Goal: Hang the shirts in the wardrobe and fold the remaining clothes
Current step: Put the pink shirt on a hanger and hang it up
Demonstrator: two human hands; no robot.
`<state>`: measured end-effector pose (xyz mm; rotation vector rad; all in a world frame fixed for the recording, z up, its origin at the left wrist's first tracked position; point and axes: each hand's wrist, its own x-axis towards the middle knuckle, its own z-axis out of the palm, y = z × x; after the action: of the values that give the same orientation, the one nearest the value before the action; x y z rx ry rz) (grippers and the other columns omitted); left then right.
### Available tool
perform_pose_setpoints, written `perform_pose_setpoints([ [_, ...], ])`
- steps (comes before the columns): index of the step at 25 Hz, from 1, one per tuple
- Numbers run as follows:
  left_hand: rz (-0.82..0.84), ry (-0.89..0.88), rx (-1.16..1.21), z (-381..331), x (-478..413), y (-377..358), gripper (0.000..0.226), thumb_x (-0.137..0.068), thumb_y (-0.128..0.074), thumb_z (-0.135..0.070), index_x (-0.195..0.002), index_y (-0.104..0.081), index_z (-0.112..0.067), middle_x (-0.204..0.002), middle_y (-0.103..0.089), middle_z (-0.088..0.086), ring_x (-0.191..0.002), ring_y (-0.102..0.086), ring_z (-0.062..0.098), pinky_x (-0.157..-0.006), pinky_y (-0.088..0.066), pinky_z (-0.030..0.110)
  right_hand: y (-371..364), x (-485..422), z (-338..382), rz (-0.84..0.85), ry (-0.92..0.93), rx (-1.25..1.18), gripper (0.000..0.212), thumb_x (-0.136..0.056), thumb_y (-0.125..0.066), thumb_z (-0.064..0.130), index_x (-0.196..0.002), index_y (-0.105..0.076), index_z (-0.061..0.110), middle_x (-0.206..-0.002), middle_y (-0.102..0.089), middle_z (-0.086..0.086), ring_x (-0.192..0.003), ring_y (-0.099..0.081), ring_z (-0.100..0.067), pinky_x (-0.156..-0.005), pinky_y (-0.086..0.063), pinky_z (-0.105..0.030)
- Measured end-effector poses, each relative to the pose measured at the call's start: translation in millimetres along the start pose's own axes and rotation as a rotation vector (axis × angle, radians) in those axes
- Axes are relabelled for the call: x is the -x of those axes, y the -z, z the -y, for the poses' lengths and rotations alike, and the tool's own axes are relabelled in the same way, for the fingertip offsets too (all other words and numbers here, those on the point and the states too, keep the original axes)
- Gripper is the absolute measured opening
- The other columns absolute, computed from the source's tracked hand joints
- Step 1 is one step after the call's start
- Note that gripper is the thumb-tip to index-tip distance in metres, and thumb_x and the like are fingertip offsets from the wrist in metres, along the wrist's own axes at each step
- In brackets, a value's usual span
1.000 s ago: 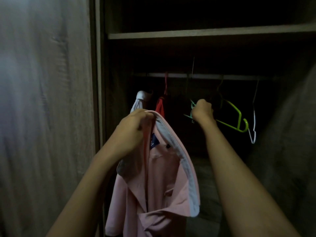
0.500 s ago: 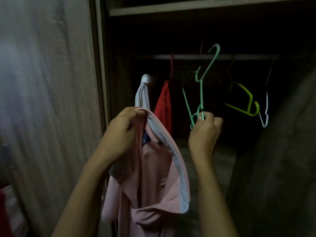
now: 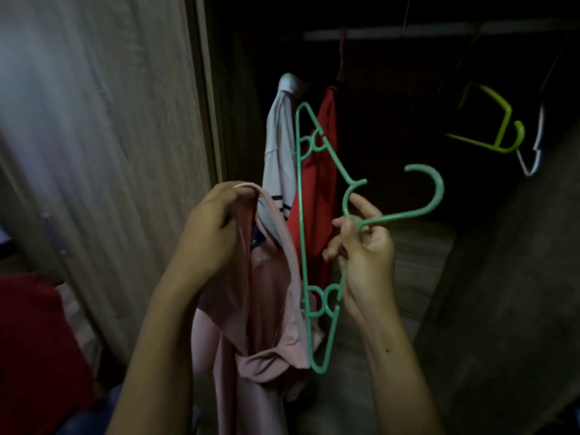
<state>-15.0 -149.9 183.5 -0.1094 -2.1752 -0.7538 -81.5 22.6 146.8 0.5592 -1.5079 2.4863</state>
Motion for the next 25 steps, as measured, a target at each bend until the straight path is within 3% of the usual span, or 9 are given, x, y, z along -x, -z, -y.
perform_pose_setpoints([
  [2, 0.01, 0.004, -0.015, 4.3, 5.2, 4.4, 0.05, -0.072, -0.036, -0.008, -0.115, -0.061, -0.006, -0.121, -0.053, -0.003, -0.109, -0.043, -0.007, -0.093, -0.026, -0.002, -3.1, 4.2, 6.4, -0.036, -0.025, -0.082, 0.02, -0.1, -0.039, 0.025, -0.111, -0.055, 0.025, -0.072, -0.052, 0.004, -0.04, -0.033, -0.005, -0.038, -0.025, -0.019],
  [4, 0.021, 0.014, -0.03, 8.5, 9.5, 7.1, 0.05, -0.072, -0.036, -0.007, -0.115, -0.061, -0.007, -0.119, -0.053, -0.004, -0.108, -0.043, -0.006, -0.092, -0.026, -0.002, -7.1, 7.1, 13.6, -0.111, 0.02, -0.057, 0.025, -0.1, -0.035, 0.034, -0.108, -0.057, 0.023, -0.066, -0.049, 0.006, -0.04, -0.027, -0.004, -0.037, -0.018, -0.018],
  [6, 0.032, 0.02, -0.038, 11.6, 14.6, 7.6, 0.05, -0.072, -0.036, -0.005, -0.115, -0.061, -0.006, -0.118, -0.052, -0.004, -0.108, -0.043, -0.006, -0.092, -0.026, -0.003, -10.6, 7.8, 22.6, -0.151, 0.065, -0.143, 0.027, -0.101, -0.035, 0.035, -0.106, -0.057, 0.02, -0.063, -0.05, 0.006, -0.039, -0.026, -0.005, -0.036, -0.018, -0.018],
  [9, 0.05, 0.01, -0.018, 16.8, 24.1, 9.2, 0.051, -0.069, -0.036, -0.002, -0.113, -0.061, -0.004, -0.118, -0.053, -0.001, -0.108, -0.044, -0.005, -0.093, -0.026, -0.001, -20.3, 4.2, 32.0, -0.066, 0.08, -0.452, 0.027, -0.102, -0.034, 0.033, -0.103, -0.055, 0.015, -0.067, -0.054, 0.002, -0.039, -0.028, -0.005, -0.038, -0.023, -0.018],
  [15, 0.059, 0.014, 0.057, 20.2, 30.0, 15.5, 0.057, -0.063, -0.035, 0.007, -0.112, -0.061, -0.008, -0.124, -0.055, -0.002, -0.117, -0.047, -0.001, -0.104, -0.028, 0.009, -33.7, 7.2, -11.1, 0.19, -0.15, -0.672, 0.027, -0.1, -0.033, 0.025, -0.09, -0.057, 0.02, -0.068, -0.061, 0.001, -0.049, -0.04, -0.009, -0.057, -0.033, -0.026],
  [18, 0.028, 0.066, 0.112, 23.0, 35.2, 26.1, 0.059, -0.068, -0.037, 0.016, -0.11, -0.062, -0.016, -0.119, -0.056, -0.018, -0.116, -0.047, -0.009, -0.103, -0.03, 0.01, -22.4, 9.9, -45.3, 0.254, -0.227, -0.541, 0.027, -0.1, -0.033, 0.023, -0.088, -0.056, 0.016, -0.062, -0.057, -0.001, -0.052, -0.043, -0.011, -0.06, -0.036, -0.027],
  [20, -0.025, 0.116, 0.15, 26.1, 38.6, 30.2, 0.059, -0.069, -0.038, 0.012, -0.103, -0.062, -0.029, -0.112, -0.057, -0.027, -0.115, -0.051, -0.004, -0.104, -0.033, 0.015, -11.9, 8.9, -59.7, 0.281, -0.225, -0.316, 0.027, -0.1, -0.033, 0.024, -0.085, -0.053, 0.013, -0.054, -0.052, 0.0, -0.048, -0.041, -0.01, -0.056, -0.035, -0.023],
  [23, -0.106, 0.253, 0.25, 32.7, 41.4, 33.2, 0.057, -0.069, -0.04, 0.003, -0.094, -0.064, -0.042, -0.106, -0.063, -0.018, -0.113, -0.056, 0.011, -0.106, -0.039, 0.033, 2.0, 3.6, -64.0, 0.36, -0.167, -0.035, 0.024, -0.09, -0.041, 0.033, -0.082, -0.053, 0.014, -0.046, -0.046, 0.004, -0.042, -0.037, -0.007, -0.046, -0.031, -0.017],
  [25, -0.128, 0.301, 0.289, 40.4, 46.9, 38.1, 0.056, -0.069, -0.039, 0.003, -0.091, -0.066, -0.041, -0.099, -0.066, -0.019, -0.106, -0.059, 0.006, -0.099, -0.043, 0.031, 9.2, -3.4, -62.1, 0.409, -0.148, 0.043, 0.024, -0.089, -0.043, 0.033, -0.08, -0.055, 0.015, -0.046, -0.043, 0.002, -0.041, -0.035, -0.007, -0.043, -0.03, -0.016],
])
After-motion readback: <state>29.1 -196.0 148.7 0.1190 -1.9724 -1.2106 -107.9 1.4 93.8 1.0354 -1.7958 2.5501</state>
